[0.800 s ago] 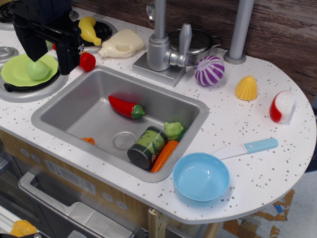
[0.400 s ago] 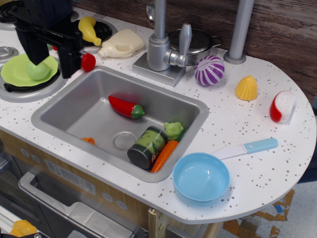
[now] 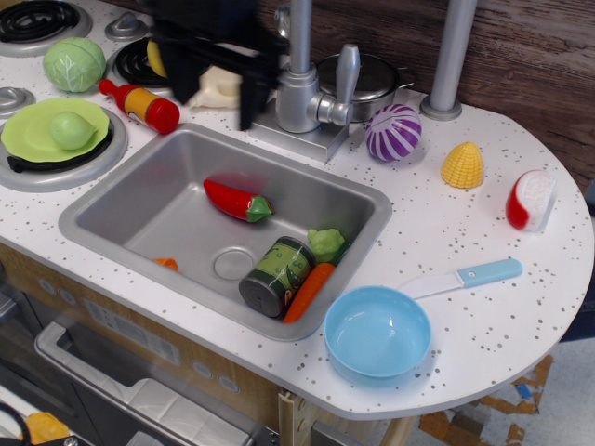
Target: Put corn into bowl
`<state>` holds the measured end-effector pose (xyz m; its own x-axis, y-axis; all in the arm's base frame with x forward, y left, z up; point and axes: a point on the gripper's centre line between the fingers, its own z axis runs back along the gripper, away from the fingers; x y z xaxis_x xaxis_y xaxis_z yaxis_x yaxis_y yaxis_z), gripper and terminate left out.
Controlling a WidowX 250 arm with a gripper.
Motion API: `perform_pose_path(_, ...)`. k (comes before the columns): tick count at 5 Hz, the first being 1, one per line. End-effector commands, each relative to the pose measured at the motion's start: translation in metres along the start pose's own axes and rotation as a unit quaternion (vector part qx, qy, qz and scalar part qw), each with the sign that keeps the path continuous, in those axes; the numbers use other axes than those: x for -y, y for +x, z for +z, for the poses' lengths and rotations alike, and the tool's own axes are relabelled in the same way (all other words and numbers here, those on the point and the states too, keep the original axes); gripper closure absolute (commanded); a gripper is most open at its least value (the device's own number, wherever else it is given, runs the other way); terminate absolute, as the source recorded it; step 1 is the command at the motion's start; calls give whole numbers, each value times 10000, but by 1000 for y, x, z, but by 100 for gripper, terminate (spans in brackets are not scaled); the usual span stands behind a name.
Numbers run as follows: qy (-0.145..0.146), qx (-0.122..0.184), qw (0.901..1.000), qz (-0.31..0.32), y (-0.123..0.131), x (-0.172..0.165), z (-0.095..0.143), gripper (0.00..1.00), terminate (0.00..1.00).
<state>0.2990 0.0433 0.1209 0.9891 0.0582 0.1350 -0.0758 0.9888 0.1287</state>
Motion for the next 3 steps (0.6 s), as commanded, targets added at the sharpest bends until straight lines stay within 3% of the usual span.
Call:
perform_pose_path(1, -172, 669, 9974, 222, 39, 50, 9, 0, 0)
perform_pose_path(2, -207, 971, 9946, 315, 59, 84, 2, 0, 0)
perform_pose_path(3, -9, 1056, 9938, 334, 77, 111, 2, 0, 0)
